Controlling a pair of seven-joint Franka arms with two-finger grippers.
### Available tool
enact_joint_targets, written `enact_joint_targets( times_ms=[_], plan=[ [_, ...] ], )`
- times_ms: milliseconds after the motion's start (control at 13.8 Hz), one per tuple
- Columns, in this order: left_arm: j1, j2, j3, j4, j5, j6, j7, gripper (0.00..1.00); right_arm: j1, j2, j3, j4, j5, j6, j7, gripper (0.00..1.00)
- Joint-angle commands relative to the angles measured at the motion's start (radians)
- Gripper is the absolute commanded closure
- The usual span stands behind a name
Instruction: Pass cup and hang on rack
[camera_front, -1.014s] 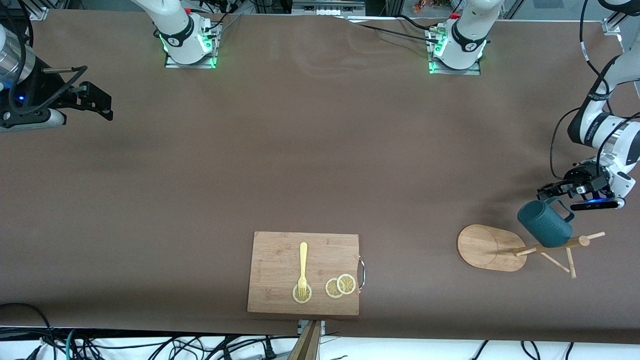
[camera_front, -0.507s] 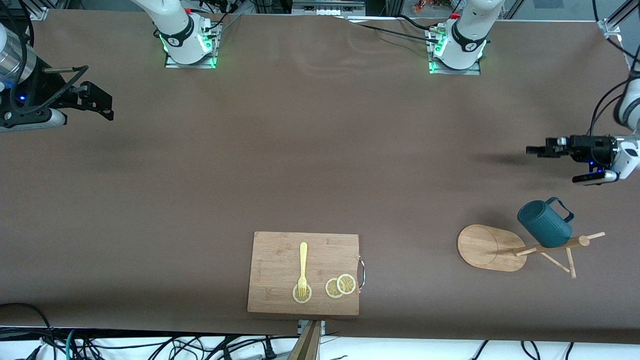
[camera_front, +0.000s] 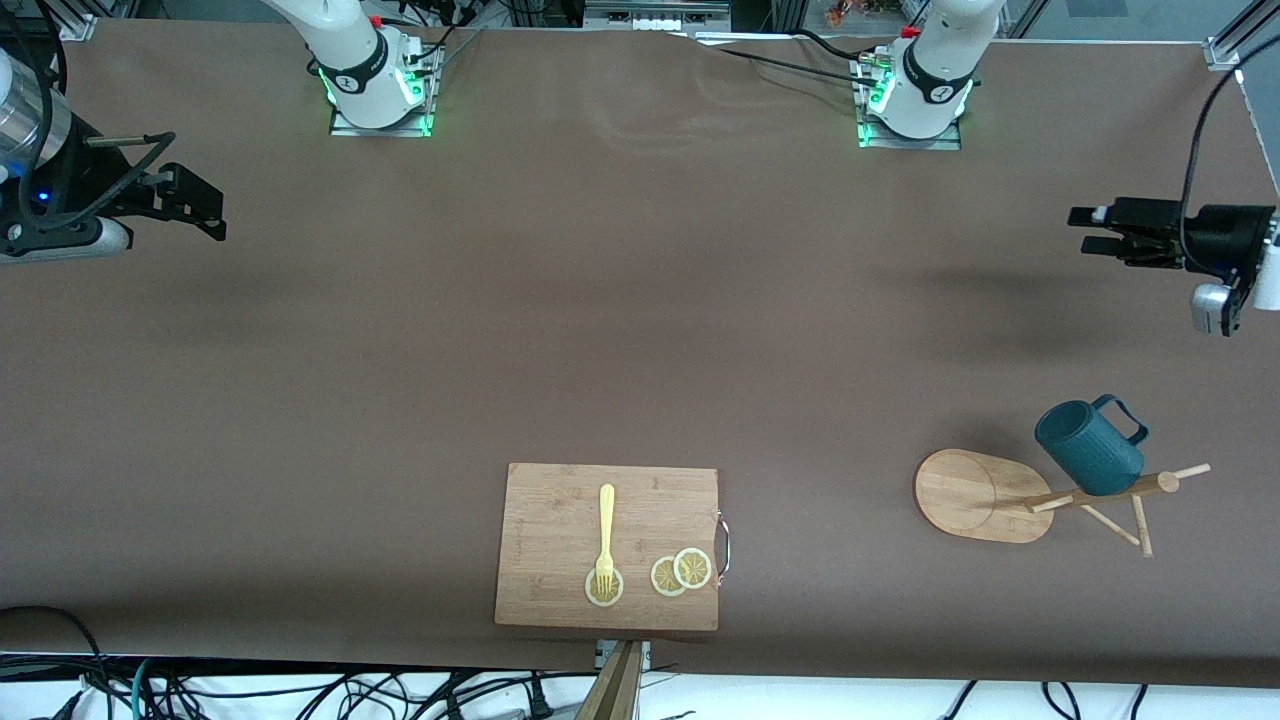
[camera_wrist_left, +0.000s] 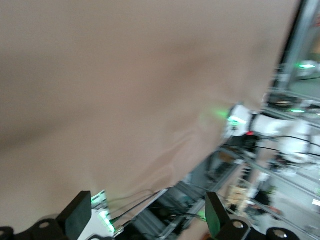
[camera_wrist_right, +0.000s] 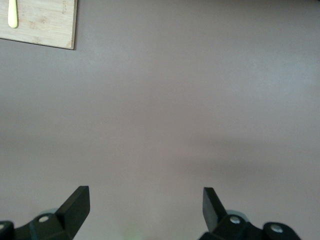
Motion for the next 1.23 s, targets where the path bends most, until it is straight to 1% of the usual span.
enact_joint_targets(
  times_ms=[0, 145, 217, 290, 362, 507, 579, 652, 724, 796, 869, 941, 1014, 1158],
  plan=[
    [-0.121, 0.01, 0.01, 0.122, 0.127, 0.007, -0.098, 0.0, 0.003, -0.01, -0.002, 0.0, -0.016, -0.027, -0.013, 0.0],
    [-0.217, 0.01, 0.01, 0.204, 0.231, 0.031, -0.111, 0.0, 0.004, -0.008, 0.002, 0.005, -0.016, -0.012, -0.01, 0.0],
    [-0.268, 0.01, 0.01, 0.237, 0.306, 0.05, -0.111, 0.0, 0.003, -0.008, 0.002, 0.005, -0.016, -0.001, -0.01, 0.0],
    [-0.311, 0.013, 0.01, 0.269, 0.378, 0.064, -0.111, 0.0, 0.003, -0.008, 0.001, 0.006, -0.013, 0.0, -0.011, 0.0],
    [-0.34, 0.021, 0.01, 0.304, 0.423, 0.073, -0.109, 0.0, 0.003, -0.01, 0.001, 0.006, -0.013, 0.0, -0.011, 0.0],
    [-0.382, 0.064, 0.01, 0.393, 0.493, 0.088, -0.108, 0.0, 0.003, -0.01, 0.001, 0.0, -0.013, -0.007, -0.011, 0.0],
    [-0.385, 0.082, 0.013, 0.431, 0.507, 0.107, -0.108, 0.0, 0.003, -0.01, 0.001, -0.001, -0.013, -0.015, -0.011, 0.0],
    [-0.412, 0.076, 0.036, 0.436, 0.509, 0.142, -0.102, 0.0, 0.003, -0.013, 0.001, 0.0, -0.011, -0.027, -0.013, 0.0],
    [-0.46, 0.056, 0.109, 0.432, 0.507, 0.159, -0.099, 0.0, 0.003, -0.014, 0.002, 0.005, -0.011, -0.032, -0.013, 0.0],
    [-0.57, 0.024, 0.219, 0.424, 0.507, 0.159, -0.1, 0.0, 0.003, -0.016, 0.002, 0.005, -0.011, -0.026, -0.011, 0.0],
    [-0.674, 0.012, 0.348, 0.423, 0.506, 0.153, -0.1, 0.0, 0.003, -0.011, 0.002, 0.002, -0.013, -0.015, -0.011, 0.0],
    [-0.743, 0.0, 0.437, 0.42, 0.503, 0.125, -0.109, 0.0, 0.003, -0.01, 0.002, 0.002, -0.013, 0.002, -0.011, 0.0],
    [-0.752, -0.005, 0.458, 0.409, 0.497, 0.093, -0.12, 0.0, 0.003, -0.01, 0.002, 0.002, -0.013, 0.006, -0.011, 0.0],
    [-0.718, -0.046, 0.459, 0.349, 0.446, 0.081, -0.204, 0.0, 0.003, -0.01, 0.002, 0.005, -0.013, 0.011, -0.011, 0.0]
  ],
)
